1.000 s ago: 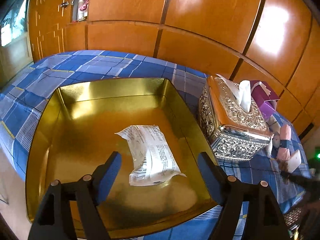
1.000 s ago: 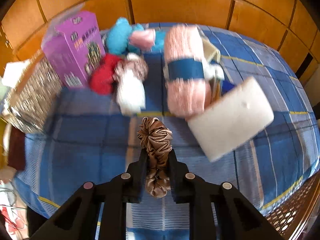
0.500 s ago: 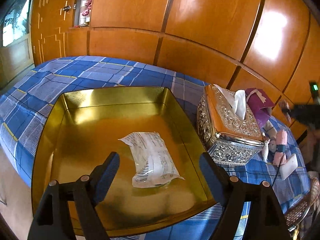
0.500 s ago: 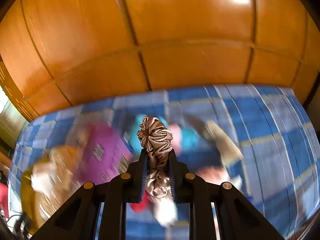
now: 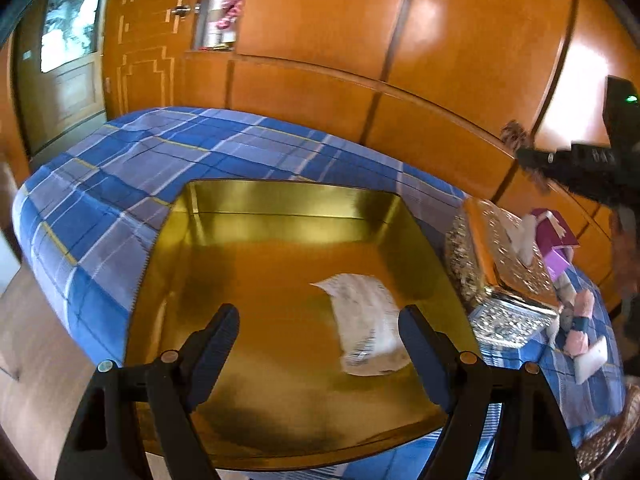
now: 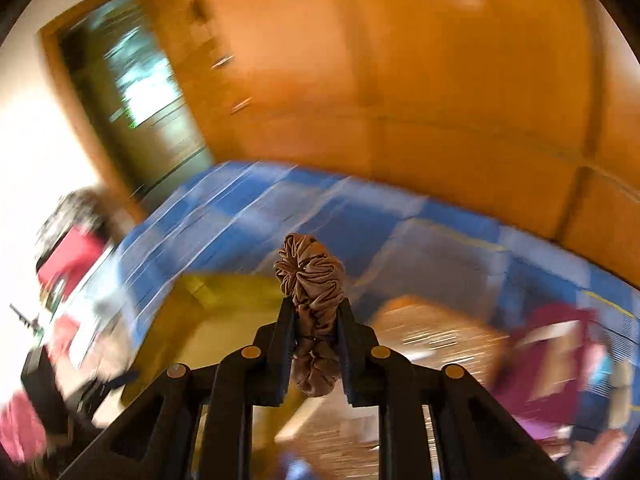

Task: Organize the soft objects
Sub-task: 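Carry the brown scrunchie into the gold tray and open the right tool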

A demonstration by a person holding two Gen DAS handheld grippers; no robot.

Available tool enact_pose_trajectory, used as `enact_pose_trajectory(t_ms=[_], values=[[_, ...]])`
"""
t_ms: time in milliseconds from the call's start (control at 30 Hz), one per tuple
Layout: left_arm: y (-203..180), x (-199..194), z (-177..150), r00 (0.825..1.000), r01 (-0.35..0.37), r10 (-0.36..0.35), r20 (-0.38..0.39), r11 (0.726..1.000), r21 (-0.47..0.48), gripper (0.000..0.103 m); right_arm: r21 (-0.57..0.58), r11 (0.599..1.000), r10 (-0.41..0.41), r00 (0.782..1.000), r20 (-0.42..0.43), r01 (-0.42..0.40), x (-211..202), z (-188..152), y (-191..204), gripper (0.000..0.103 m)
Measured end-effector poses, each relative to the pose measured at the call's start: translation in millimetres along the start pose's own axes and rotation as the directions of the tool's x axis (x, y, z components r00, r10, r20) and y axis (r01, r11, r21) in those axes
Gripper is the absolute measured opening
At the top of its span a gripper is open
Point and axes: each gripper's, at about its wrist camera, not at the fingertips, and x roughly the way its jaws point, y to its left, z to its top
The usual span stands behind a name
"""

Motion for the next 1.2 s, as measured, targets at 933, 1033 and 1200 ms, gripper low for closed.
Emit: enact_pose_trajectory(t_ms=[933, 1033, 1200], values=[[8, -9, -2, 0.997, -0.067, 0.067, 0.031, 0.998, 0.000, 0.086, -0.164, 0.986, -0.045, 0.992, -0.120, 0.025, 24, -128, 77, 0.041], [3, -9, -3, 0.998, -0.062, 0.062, 0.031, 0.998, 0.018, 0.086, -0.151, 0.988, -0.057, 0.994, -0.088, 0.043, 12, -132, 70, 0.041], [-10, -12, -6, 0.998, -0.056, 0.053, 0.045, 0.996, 0.066, 0.086, -0.117, 0.991, -0.075, 0.996, -0.050, 0.069, -11, -142, 53, 0.041]])
